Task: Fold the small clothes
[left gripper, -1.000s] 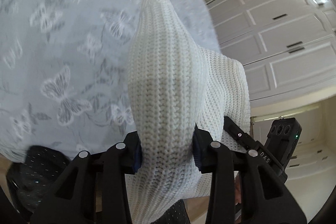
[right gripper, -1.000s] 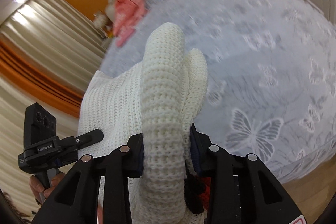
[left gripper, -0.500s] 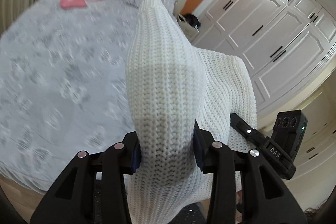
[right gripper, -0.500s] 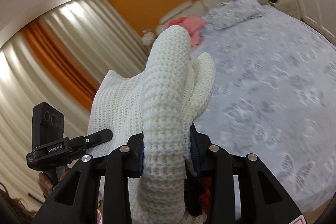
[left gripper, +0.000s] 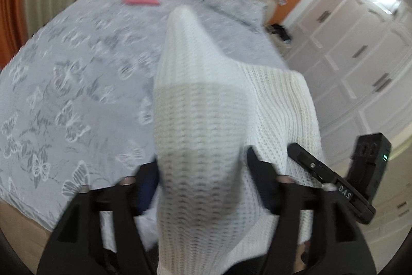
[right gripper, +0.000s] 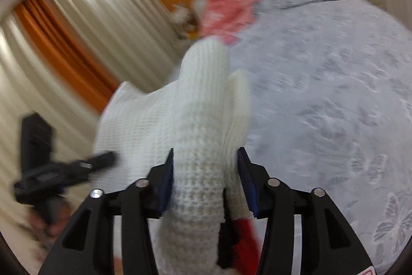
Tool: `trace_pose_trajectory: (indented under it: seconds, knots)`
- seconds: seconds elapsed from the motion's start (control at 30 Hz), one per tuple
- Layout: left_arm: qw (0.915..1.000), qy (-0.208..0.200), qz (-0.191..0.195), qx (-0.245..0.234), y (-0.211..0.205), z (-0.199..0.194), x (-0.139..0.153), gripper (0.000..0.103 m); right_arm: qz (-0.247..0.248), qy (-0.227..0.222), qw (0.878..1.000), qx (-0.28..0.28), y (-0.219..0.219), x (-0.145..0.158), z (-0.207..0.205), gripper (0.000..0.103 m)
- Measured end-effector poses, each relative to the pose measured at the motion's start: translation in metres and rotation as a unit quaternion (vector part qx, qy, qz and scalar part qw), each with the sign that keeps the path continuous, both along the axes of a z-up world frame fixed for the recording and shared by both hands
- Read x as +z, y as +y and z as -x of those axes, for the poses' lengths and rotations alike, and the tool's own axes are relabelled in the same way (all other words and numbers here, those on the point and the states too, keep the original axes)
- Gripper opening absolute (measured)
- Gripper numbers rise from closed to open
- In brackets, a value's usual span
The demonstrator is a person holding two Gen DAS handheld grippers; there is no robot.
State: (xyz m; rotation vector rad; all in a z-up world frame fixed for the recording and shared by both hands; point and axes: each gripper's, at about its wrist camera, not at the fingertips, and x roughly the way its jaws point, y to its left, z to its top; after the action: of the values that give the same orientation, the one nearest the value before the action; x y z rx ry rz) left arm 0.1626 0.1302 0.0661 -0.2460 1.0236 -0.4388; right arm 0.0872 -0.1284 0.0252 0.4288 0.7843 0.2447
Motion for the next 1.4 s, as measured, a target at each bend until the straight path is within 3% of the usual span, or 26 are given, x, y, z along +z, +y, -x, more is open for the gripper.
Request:
trace_pose_trajectory:
  seconds: [0.03,0.07,0.1,0.17,0.2,0.27,0.33,0.43,0.6,0.63,0.67,0.7,0.8,0.87,0.93,1.0,1.07,1.1,1.17,1.23,1.3,1.33,1.4]
  knots:
    - [0.9994,0.014,-0.019,0.024,0.006,-0.012,-0.043,0.07,0.033,0.019,0.999,-0.015,0.002,-0.031,-0.006,0.049]
    - [0.9985,0.028,-0.031,0.036,0.011,-0.017,-0.068,0.067,0.084,0.068,0.994,-0.029,0.002,-0.067,-0.011,0.048]
    - [0.9964,0.045,-0.051,0.05,0.015,-0.021,-0.096,0.058,0.106,0.108,0.988,-0.034,0.002,-0.088,-0.013,0.046]
    - [0.9927,0.078,-0.07,0.059,0.022,-0.018,-0.129,0.057,0.061,0.139,0.988,-0.036,-0.006,-0.108,-0.002,0.042]
    - [0.9935,0.077,-0.062,0.056,0.027,-0.013,-0.134,0.058,0.046,0.131,0.99,-0.039,-0.008,-0.105,0.004,0.043]
    - [0.9937,0.068,-0.063,0.063,0.033,-0.003,-0.134,0.066,0.052,0.125,0.99,-0.027,-0.005,-0.1,0.002,0.057]
    - [0.9938,0.066,-0.057,0.069,0.038,-0.001,-0.135,0.07,0.056,0.131,0.99,-0.011,0.0,-0.104,-0.011,0.062]
    - [0.9906,0.089,-0.049,0.092,0.048,-0.009,-0.155,0.073,0.03,0.164,0.986,0.02,0.006,-0.13,-0.037,0.066]
    - [0.9788,0.158,0.0,0.13,0.062,-0.017,-0.202,0.072,-0.011,0.247,0.968,0.041,0.024,-0.19,-0.066,0.068]
    - [0.9773,0.169,0.006,0.127,0.062,-0.018,-0.211,0.069,-0.025,0.254,0.966,0.042,0.027,-0.199,-0.067,0.065]
    - [0.9748,0.187,0.011,0.122,0.062,-0.021,-0.222,0.057,-0.026,0.25,0.967,0.043,0.029,-0.201,-0.067,0.036]
    - [0.9721,0.204,0.027,0.112,0.061,-0.023,-0.231,0.045,-0.031,0.25,0.967,0.046,0.031,-0.202,-0.067,0.03]
    - [0.9698,0.213,0.042,0.11,0.06,-0.023,-0.226,0.027,-0.059,0.234,0.97,0.042,0.031,-0.183,-0.06,0.022]
    - [0.974,0.204,0.039,0.089,0.057,-0.02,-0.209,0.022,-0.064,0.206,0.975,0.047,0.03,-0.156,-0.043,0.022]
    - [0.9787,0.19,0.033,0.069,0.052,-0.017,-0.196,0.022,-0.037,0.187,0.981,0.044,0.029,-0.139,-0.029,0.023]
    - [0.9825,0.177,-0.009,0.057,0.042,-0.015,-0.195,0.026,0.016,0.179,0.983,0.032,0.029,-0.146,-0.023,0.035]
    - [0.9808,0.176,-0.056,0.062,0.032,-0.016,-0.205,0.028,0.039,0.232,0.972,0.022,0.026,-0.18,-0.029,0.037]
    - [0.979,0.181,-0.065,0.068,0.03,-0.015,-0.208,0.029,0.032,0.247,0.968,0.012,0.022,-0.187,-0.029,0.036]
    - [0.9797,0.173,-0.057,0.084,0.031,-0.009,-0.201,0.033,-0.017,0.22,0.975,-0.005,0.013,-0.181,-0.021,0.038]
    - [0.9812,0.144,-0.084,0.098,0.033,0.0,-0.187,0.047,-0.018,0.205,0.979,0.001,0.015,-0.174,-0.024,0.038]
    - [0.9815,0.11,-0.114,0.108,0.034,0.007,-0.176,0.051,0.022,0.203,0.979,0.017,0.026,-0.173,-0.039,0.033]
    - [0.981,0.107,-0.119,0.109,0.034,0.009,-0.175,0.051,0.03,0.206,0.978,0.025,0.031,-0.173,-0.046,0.019]
    - [0.9769,0.115,-0.138,0.116,0.04,0.009,-0.178,0.051,0.029,0.189,0.98,0.06,0.046,-0.156,-0.058,0.018]
